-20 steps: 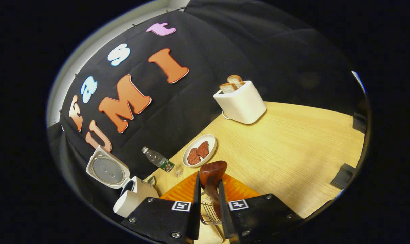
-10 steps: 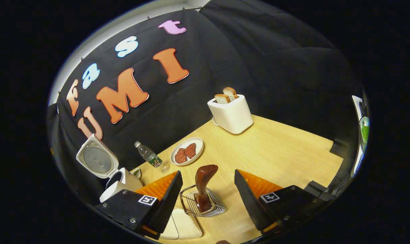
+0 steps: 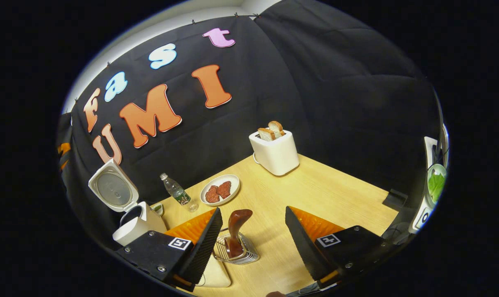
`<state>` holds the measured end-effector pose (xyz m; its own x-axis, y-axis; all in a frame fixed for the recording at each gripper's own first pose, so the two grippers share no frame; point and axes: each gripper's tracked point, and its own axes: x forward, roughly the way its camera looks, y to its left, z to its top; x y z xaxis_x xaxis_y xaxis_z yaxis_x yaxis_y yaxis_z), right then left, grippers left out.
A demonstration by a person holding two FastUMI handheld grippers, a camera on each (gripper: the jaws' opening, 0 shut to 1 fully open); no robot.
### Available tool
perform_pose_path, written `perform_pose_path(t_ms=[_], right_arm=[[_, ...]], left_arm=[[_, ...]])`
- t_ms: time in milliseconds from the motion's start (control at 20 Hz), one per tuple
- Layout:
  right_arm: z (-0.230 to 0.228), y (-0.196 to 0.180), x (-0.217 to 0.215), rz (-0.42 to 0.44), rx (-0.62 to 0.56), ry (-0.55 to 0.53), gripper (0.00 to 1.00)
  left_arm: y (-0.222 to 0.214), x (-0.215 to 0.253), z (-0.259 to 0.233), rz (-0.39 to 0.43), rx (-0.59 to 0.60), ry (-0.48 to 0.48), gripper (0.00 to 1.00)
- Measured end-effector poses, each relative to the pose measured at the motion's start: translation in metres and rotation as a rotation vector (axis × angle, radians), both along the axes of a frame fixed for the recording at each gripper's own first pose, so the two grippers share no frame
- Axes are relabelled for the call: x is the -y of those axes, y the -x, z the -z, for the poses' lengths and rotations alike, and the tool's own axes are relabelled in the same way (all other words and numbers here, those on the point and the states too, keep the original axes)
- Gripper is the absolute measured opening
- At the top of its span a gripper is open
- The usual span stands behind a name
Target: Close the left gripper, press the button to open the rice cooker; take a wooden spoon from the chopstick holder with the right hand, scoop a spoonful of rice and pour it into the rice cooker, then put the wooden spoon back into the chopstick holder.
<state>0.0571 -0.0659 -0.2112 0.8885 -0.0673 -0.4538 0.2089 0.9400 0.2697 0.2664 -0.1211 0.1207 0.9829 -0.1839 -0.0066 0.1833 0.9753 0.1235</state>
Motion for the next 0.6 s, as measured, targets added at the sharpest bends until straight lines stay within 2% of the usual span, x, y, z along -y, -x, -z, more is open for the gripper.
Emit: perform_pose_path(t_ms=[100, 200, 250, 400, 600], right_arm=[[-0.001, 0.004, 0.006, 0.011, -0.008, 0.009, 0.95], [-0.002, 0.006, 0.012, 0.023, -0.010, 0.015, 0.95], [-0.003, 0.008, 0.015, 0.030, -0.013, 0.019, 0.95], [-0.002, 0.012, 0.020, 0.044, -0.022, 0.022, 0.95], [-0.004, 0.017, 0.019, 0.049, -0.028, 0.033, 0.95]], left_arm=[[-0.031, -0.002, -0.003, -0.021, -0.012, -0.007, 0.99], [-0.059, -0.002, 0.005, -0.049, -0.028, -0.058, 0.97], [-0.074, -0.003, 0.012, -0.061, -0.045, -0.076, 1.00], [-0.114, -0.001, 0.054, -0.065, -0.145, -0.058, 0.99], [-0.156, -0.023, 0.102, -0.107, -0.240, -0.058, 0.99]])
